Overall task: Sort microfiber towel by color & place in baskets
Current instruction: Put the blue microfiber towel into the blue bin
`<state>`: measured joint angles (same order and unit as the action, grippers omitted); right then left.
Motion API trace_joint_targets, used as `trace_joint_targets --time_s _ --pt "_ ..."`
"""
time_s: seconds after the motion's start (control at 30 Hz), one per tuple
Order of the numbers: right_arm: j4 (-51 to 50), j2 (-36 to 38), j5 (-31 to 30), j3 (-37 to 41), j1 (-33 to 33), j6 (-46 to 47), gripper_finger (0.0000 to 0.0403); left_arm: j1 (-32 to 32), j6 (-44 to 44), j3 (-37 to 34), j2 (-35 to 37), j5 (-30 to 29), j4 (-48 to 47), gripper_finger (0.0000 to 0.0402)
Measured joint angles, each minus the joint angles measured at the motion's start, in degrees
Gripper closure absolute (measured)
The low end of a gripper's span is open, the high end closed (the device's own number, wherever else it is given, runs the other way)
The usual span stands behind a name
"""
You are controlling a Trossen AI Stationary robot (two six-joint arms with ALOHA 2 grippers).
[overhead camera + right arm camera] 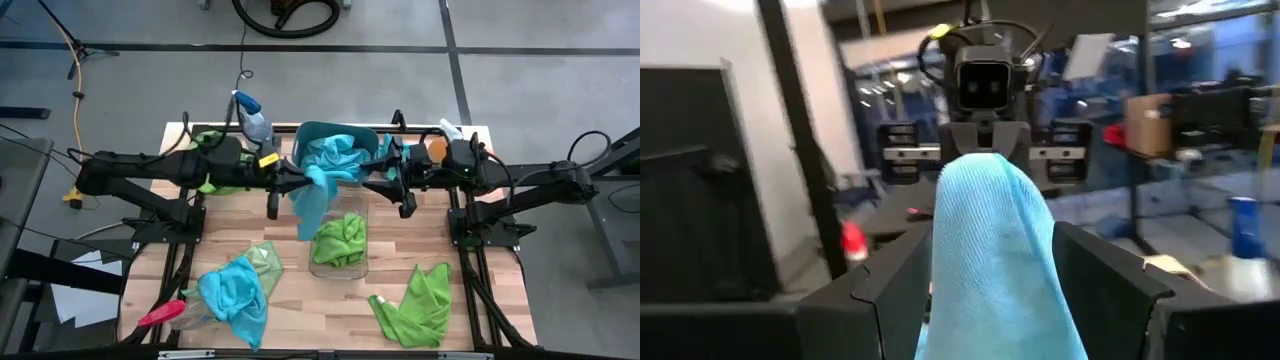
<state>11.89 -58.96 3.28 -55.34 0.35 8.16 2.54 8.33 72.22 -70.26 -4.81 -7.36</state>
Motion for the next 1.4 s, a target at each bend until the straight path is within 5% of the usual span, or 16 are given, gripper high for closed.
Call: trace_joint_targets --time_s 0.3,0.53,0.93,1.4 --pt "-5.45 -2.34 -2.13 -2.89 0.37 -1.15 0.0197 -2.34 -0.37 -1.67 0.61 -0.79 5.57 0.0401" --pt "-3.09 -8.38 -13.3 -3.72 2.05 -5.08 0.0197 -3.75 -0.54 -1.65 0.56 -3.05 6.97 0.0401" --pt "-14.58 -20.24 -21.15 -17.62 3.62 -10.78 0.0197 -4.83 -2.12 -1.65 0.54 -8.78 7.15 0.0401" --pt "-13.72 -23.63 -39.16 -21.11 3.99 -12.68 0.0197 -4.78 -2.51 -1.63 0.52 -9.45 8.71 0.0401"
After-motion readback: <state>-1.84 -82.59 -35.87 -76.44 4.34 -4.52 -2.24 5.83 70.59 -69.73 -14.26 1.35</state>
